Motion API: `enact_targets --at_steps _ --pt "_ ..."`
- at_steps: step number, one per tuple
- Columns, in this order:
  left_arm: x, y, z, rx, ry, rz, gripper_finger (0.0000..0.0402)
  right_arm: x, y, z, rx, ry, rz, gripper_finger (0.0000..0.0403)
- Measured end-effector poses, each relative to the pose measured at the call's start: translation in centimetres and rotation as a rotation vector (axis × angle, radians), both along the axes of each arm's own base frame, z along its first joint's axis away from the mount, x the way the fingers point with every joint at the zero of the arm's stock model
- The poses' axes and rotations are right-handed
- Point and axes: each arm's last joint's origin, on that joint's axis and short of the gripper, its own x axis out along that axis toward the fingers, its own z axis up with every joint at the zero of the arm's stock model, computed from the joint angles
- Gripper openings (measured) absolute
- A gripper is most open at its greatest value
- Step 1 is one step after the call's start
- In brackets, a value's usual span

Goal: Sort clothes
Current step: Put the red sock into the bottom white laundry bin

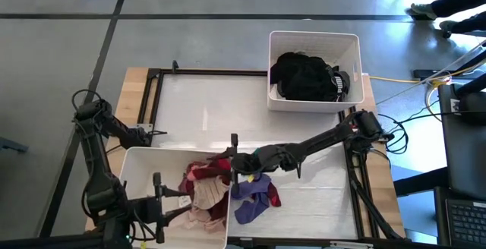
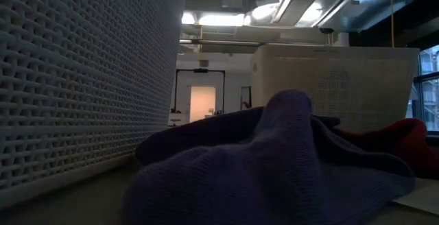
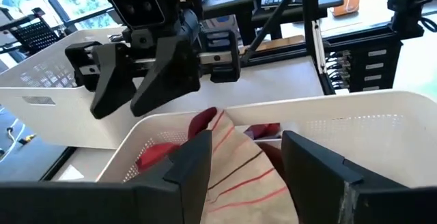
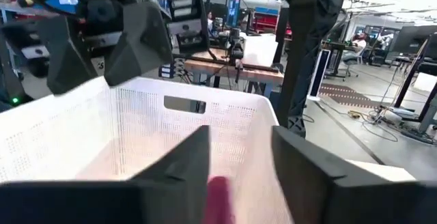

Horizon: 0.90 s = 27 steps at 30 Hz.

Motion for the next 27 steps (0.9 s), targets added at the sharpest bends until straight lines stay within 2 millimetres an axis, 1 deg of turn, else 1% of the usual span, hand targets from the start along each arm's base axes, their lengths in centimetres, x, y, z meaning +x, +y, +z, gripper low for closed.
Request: enact_targets --at_steps 4,6,9,13,17,19,24,27 --pt "0.1 0.0 0.0 -0.002 -0.001 0.004 0.0169 -0.1 0.1 0.1 -0.004 0.007 0.002 0.0207" --pt "0.1 0.0 0.0 -0.003 -0.001 0.004 0.0169 -0.5 0.2 0.5 -0.017 0.033 0.008 0.0225" --pt "0.1 0.0 0.0 -0.003 -0.001 0.003 0.0169 -1.8 0.8 1.9 -0.041 0.066 -0.012 0.0239" --pt "0.1 0.0 0.0 -0.003 0.0 0.002 0.0169 -4.3 2.4 3.6 -0.091 0.154 -0.022 0.0239" --pt "0.1 0.0 0.0 -0.008 0.001 0.003 0.0169 -7.8 4.1 5.2 -0.125 0.25 -0.045 0.0234" --pt "0.1 0.0 0.0 -0.009 0.0 0.003 0.0169 -9.5 4.9 5.6 -0.121 0.307 -0.057 0.0233" --pt "0.1 0.0 0.0 -0.015 -0.001 0.005 0.0169 -13.4 6.5 5.3 -0.091 0.491 -0.061 0.0232" --pt "0.1 0.0 0.0 -0.016 -0.002 0.006 0.0169 -15.1 7.1 4.1 -0.051 0.633 -0.072 0.0232"
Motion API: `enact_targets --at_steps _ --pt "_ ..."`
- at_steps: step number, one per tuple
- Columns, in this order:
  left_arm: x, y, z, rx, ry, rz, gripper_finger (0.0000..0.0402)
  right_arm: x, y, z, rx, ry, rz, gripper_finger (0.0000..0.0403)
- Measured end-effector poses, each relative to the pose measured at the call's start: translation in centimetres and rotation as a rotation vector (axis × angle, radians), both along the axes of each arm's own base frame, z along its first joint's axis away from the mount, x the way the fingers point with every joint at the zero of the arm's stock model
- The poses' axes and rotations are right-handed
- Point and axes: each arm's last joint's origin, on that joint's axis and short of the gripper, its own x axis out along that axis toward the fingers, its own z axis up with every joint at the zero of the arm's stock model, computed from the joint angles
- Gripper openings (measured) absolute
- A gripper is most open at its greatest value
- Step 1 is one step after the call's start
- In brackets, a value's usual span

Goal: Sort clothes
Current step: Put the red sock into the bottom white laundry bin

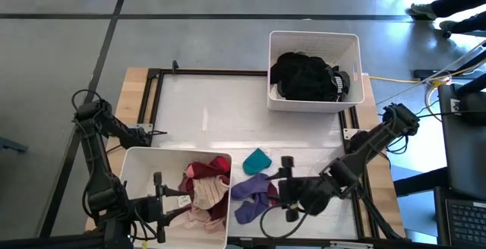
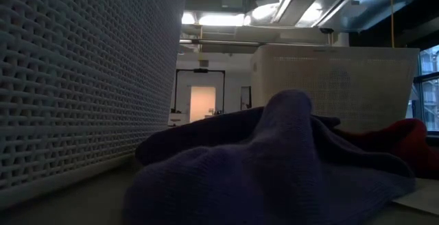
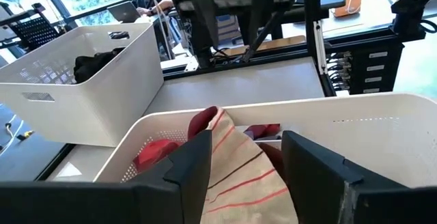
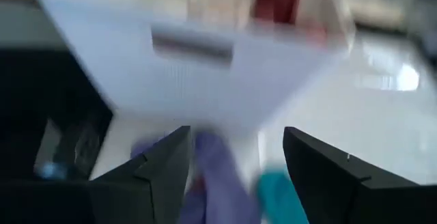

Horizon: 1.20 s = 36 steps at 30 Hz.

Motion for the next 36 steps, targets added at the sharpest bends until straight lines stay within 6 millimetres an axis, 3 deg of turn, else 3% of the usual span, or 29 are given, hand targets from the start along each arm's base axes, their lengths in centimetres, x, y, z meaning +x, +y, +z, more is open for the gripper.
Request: enact_targets --at_steps 6,11,21,30,36 --pt "0.3 0.1 0.0 -0.001 0.0 0.01 0.0169 -2.5 0.3 -4.1 0.069 0.25 -0.143 0.0232" --pt "0.4 0.2 0.0 -0.01 -0.002 0.018 0.0169 -3.3 -0.1 -8.0 0.126 0.325 -0.177 0.0232" --pt "0.4 0.2 0.0 -0.01 -0.002 0.018 0.0169 -3.5 -0.6 -13.9 0.28 0.216 -0.13 0.0232" --pt "0.4 0.2 0.0 -0.013 -0.003 0.019 0.0169 -2.6 0.0 -18.3 0.19 0.242 -0.152 0.0232" --pt "0.4 0.2 0.0 -0.014 -0.003 0.019 0.0169 -2.4 0.1 -20.0 0.146 0.247 -0.182 0.0232"
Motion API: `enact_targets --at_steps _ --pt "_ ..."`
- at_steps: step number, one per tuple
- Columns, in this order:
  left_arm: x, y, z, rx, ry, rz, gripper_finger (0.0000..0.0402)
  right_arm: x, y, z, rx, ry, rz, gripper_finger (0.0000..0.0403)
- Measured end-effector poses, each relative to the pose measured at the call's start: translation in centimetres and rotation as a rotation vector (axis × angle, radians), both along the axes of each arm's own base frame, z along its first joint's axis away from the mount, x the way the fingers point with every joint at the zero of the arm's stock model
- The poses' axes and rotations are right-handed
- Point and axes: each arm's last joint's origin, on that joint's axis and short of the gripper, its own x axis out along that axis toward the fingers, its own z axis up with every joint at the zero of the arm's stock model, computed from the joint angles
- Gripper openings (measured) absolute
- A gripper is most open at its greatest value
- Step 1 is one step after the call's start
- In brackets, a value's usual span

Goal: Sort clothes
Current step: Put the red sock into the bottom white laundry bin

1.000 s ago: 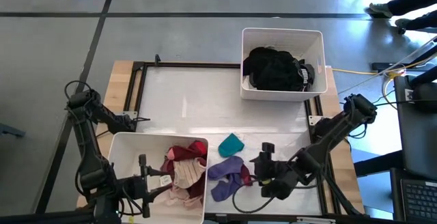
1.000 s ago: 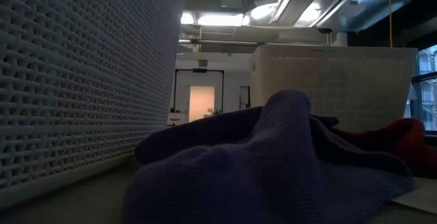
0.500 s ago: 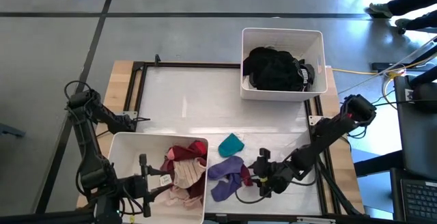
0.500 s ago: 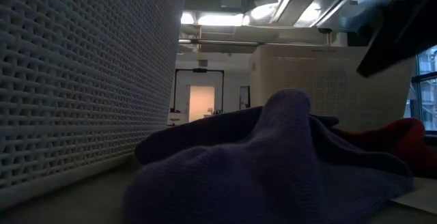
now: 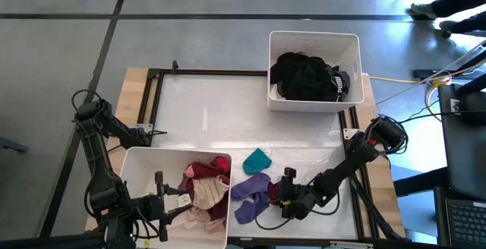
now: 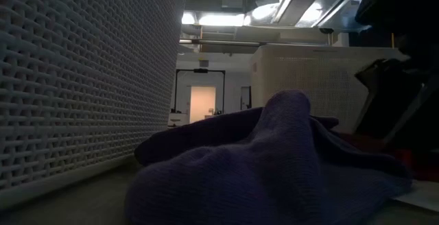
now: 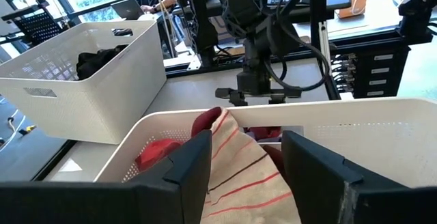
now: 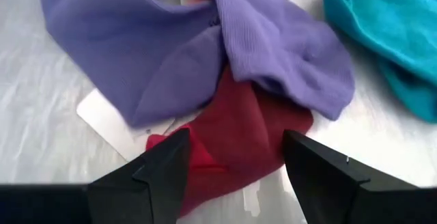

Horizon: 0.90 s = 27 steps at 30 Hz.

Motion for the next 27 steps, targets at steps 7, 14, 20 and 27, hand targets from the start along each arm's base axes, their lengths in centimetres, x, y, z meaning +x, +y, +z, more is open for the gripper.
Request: enact_targets --at_steps 7,14,20,27 --pt "0.0 0.0 0.0 0.001 0.0 0.0 0.0169 0.3 -0.3 -0.6 -0.005 0.016 -0.011 0.0215" --pt "0.0 0.0 0.0 0.001 0.0 0.0 0.0169 0.6 -0.6 -0.7 -0.004 0.039 0.012 0.0093" --pt "0.0 0.0 0.0 0.0 0.0 0.0 0.0169 0.4 -0.6 -0.1 -0.039 0.06 0.058 0.0013" --pt "0.0 0.0 0.0 -0.003 0.0 0.001 0.0169 0.7 -0.4 4.3 -0.128 0.142 0.052 0.0037"
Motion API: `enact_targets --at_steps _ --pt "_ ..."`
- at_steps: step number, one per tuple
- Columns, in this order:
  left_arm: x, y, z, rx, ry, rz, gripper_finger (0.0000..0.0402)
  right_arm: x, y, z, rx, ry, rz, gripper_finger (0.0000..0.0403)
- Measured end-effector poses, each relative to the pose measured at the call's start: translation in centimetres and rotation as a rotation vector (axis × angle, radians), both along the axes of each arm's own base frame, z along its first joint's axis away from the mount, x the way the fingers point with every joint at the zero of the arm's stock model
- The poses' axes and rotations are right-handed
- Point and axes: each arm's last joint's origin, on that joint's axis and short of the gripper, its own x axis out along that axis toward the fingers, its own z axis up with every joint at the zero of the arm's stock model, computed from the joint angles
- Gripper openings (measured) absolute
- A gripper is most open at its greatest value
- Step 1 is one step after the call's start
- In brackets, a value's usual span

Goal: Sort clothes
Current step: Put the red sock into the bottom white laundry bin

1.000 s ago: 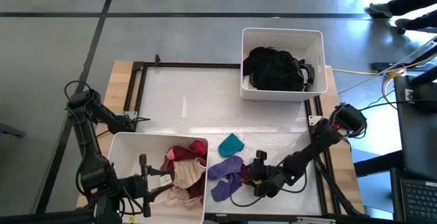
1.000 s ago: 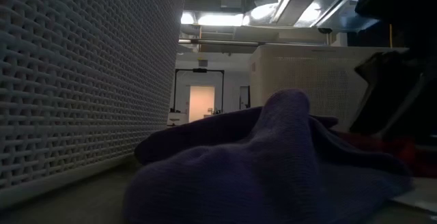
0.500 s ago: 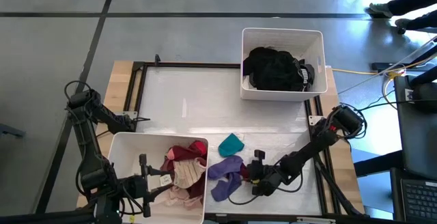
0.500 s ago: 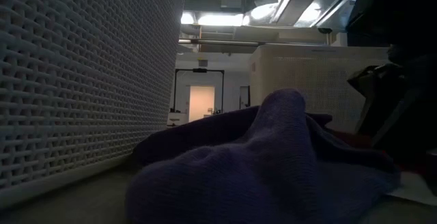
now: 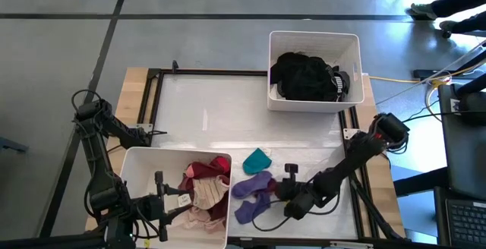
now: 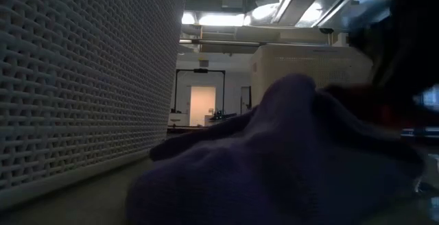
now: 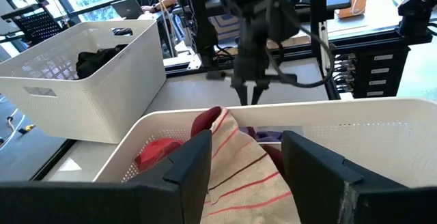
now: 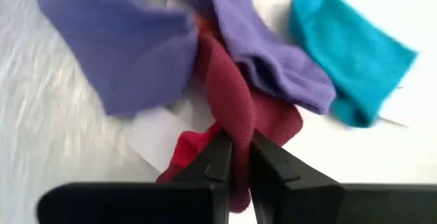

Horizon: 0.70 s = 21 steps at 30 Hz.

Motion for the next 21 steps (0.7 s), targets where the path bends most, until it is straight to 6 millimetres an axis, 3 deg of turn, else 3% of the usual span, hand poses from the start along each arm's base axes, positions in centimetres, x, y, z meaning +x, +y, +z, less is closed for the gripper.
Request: enact_targets --at_steps 9,21 --pt "0.0 0.0 0.0 0.0 0.0 0.0 0.0169 0.9 0.7 7.0 -0.093 0.088 0.002 0.0026" --pt "0.0 0.0 0.0 -0.001 0.0 0.001 0.0169 2.5 1.6 15.5 -0.194 -0.139 0.096 0.0032"
